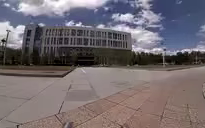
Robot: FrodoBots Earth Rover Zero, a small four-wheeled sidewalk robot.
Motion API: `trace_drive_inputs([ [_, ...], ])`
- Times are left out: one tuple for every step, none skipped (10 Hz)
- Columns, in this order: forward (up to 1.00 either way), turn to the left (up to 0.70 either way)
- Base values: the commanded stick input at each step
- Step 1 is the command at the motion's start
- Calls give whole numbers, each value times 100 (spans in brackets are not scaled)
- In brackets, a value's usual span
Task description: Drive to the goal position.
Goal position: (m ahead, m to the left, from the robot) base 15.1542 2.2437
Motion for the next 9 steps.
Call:
trace_drive_inputs([
  [70,0],
  [70,0],
  [70,0],
  [70,0],
  [70,0],
  [70,0],
  [70,0],
  [70,0],
  [70,0],
])
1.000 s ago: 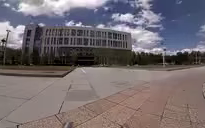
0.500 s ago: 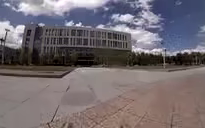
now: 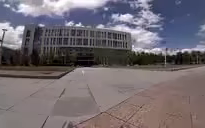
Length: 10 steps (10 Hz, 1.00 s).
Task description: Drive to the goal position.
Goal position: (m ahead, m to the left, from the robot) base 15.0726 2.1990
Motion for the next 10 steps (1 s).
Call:
trace_drive_inputs([
  [70,0],
  [70,0],
  [70,0],
  [70,0],
  [70,0],
  [70,0],
  [70,0],
  [70,0],
  [70,0],
  [70,0],
])
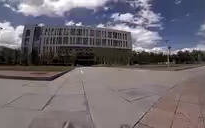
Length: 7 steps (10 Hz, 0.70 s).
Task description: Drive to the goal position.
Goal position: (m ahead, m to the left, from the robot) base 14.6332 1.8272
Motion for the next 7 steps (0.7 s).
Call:
trace_drive_inputs([
  [70,0],
  [70,0],
  [70,0],
  [70,0],
  [70,0],
  [70,4],
  [70,35],
])
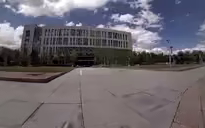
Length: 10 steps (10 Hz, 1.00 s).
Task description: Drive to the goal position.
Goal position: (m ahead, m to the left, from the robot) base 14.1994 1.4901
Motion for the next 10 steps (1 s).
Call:
trace_drive_inputs([
  [70,35],
  [70,9],
  [70,1],
  [70,0],
  [70,0],
  [70,0],
  [70,0],
  [70,0],
  [70,0],
  [70,0],
])
